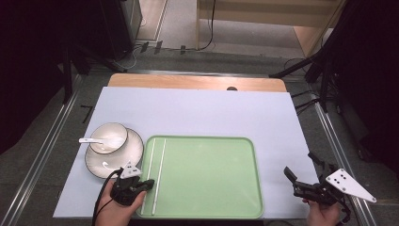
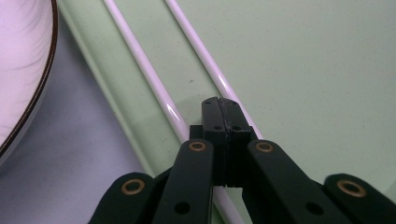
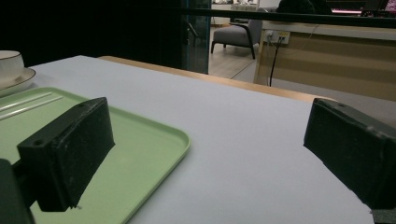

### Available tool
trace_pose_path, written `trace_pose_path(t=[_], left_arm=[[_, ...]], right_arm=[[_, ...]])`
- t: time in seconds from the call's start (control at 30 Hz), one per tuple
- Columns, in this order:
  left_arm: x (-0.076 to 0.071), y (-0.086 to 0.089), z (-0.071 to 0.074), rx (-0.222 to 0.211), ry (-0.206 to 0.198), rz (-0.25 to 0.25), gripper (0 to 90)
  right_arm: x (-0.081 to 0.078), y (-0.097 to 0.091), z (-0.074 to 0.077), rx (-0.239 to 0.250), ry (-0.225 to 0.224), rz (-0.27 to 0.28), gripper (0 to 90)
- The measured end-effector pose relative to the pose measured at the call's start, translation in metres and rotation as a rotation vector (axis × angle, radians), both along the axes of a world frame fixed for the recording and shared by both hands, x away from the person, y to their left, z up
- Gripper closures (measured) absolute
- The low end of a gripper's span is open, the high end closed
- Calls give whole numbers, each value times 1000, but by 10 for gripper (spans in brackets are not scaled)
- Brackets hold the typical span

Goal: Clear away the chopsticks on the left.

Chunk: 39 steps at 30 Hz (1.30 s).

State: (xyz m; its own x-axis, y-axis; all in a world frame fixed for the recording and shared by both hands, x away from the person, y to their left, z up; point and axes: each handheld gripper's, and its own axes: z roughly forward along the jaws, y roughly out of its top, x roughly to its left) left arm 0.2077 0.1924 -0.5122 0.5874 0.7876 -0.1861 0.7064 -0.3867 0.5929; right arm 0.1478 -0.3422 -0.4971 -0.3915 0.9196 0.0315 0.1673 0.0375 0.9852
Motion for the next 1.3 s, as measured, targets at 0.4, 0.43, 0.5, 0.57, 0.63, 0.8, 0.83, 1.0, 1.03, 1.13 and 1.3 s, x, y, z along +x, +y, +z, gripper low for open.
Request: trace_pose_path(t=[0.4,0.43,0.5,0.57,0.63,0.8,0.83,1.0,1.03,1.13,1.3], left_arm=[[3,11,8,-53,-54,3,850],[3,12,7,-59,-48,1,853],[3,12,8,-47,-37,-11,882],[3,11,9,-38,-24,-35,900],[2,9,9,-27,-20,-44,900],[1,6,7,-6,17,-41,900],[1,6,7,-7,17,-44,900],[-1,3,7,-17,30,-57,900],[-1,4,7,-16,31,-59,900],[-1,7,6,-30,40,-51,900],[3,4,1,-93,50,-44,900]], right_arm=[[0,1,0,-3,2,3,19],[0,1,0,-4,2,3,18],[0,1,0,-3,4,3,18],[0,1,0,-4,4,3,18],[0,1,0,-3,4,3,19],[0,1,0,-2,6,4,19],[0,1,0,-2,6,4,18],[0,0,0,-3,2,4,19],[0,0,0,-4,1,4,18],[0,0,0,-1,2,1,18],[1,0,0,-3,4,2,18]])
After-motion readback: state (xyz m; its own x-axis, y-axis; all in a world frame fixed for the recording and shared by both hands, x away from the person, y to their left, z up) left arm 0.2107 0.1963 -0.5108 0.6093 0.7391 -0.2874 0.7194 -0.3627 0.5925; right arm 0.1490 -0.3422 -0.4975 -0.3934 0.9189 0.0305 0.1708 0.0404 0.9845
